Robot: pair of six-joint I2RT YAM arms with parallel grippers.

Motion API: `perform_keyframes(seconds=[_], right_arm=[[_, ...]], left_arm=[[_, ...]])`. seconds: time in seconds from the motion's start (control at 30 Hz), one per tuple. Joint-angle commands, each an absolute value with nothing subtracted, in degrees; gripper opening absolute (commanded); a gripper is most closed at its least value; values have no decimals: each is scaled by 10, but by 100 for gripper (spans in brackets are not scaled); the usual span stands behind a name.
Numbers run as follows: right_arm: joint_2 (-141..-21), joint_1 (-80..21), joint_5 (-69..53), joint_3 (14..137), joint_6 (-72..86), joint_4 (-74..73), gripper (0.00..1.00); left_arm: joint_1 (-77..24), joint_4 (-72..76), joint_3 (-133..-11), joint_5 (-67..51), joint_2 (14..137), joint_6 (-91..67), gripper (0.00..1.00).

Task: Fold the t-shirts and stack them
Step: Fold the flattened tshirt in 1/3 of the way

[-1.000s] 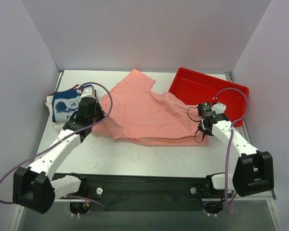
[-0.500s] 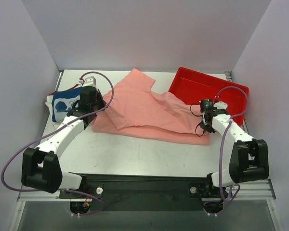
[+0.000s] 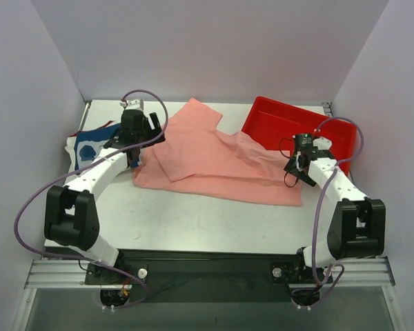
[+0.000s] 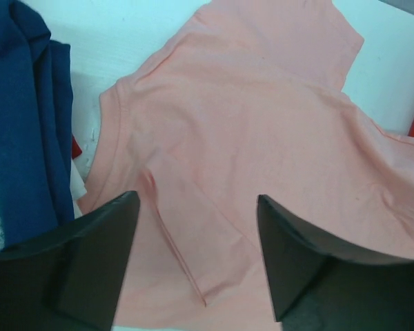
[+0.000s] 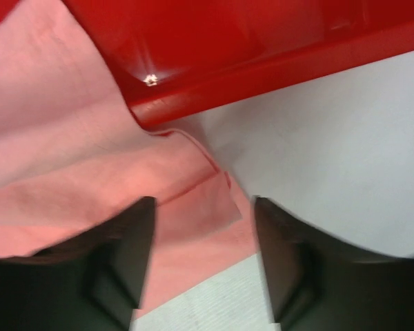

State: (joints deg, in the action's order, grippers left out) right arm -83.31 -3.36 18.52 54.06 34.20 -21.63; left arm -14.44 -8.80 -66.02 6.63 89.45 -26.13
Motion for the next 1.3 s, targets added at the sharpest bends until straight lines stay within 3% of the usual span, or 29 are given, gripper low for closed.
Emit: perform_keyframes(seconds=[0.0, 0.1, 0.4, 0.53, 0.83, 1.27], right_arm=[[-812, -31, 172, 572, 330, -231, 64], [-776, -33, 166, 564, 331, -231, 71], [-681, -143, 88, 462, 336, -113, 72], [-724, -159, 19, 423, 352, -48, 72], [-884, -170, 4, 422, 368, -11, 69], [-855, -178, 12, 326, 413, -47, 66]], left_arm=[[-141, -69, -708, 66, 903, -258, 85], [-143, -69, -698, 64, 888, -258, 92], [-162, 98, -504, -16, 843, -292, 97], [-173, 163, -473, -56, 874, -310, 97], [-174, 241, -424, -84, 949, -349, 97], [-174, 318, -282, -27, 966, -395, 97]])
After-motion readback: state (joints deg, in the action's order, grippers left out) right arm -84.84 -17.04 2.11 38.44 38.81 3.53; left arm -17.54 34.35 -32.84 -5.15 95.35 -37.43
